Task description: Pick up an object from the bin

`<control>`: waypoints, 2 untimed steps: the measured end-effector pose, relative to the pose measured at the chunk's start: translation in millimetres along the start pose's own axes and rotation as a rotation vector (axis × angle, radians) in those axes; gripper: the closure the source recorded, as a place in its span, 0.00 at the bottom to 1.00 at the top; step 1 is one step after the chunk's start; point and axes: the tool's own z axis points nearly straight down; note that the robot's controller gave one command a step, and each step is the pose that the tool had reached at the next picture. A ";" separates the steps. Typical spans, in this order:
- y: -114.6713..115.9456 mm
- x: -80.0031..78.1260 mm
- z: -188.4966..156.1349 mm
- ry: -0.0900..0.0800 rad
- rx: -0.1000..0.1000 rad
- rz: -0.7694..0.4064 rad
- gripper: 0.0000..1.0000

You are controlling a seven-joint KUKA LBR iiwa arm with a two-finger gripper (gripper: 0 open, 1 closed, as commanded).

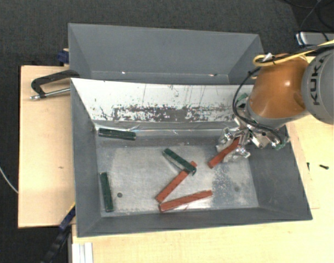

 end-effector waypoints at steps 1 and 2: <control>0.0 0.0 0.0 0.000 0.000 0.000 1.00; 17.4 13.9 -182.9 -0.007 0.008 0.092 1.00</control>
Offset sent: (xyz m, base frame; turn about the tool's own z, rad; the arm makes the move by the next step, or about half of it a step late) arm -0.0245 0.0062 0.1778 0.0911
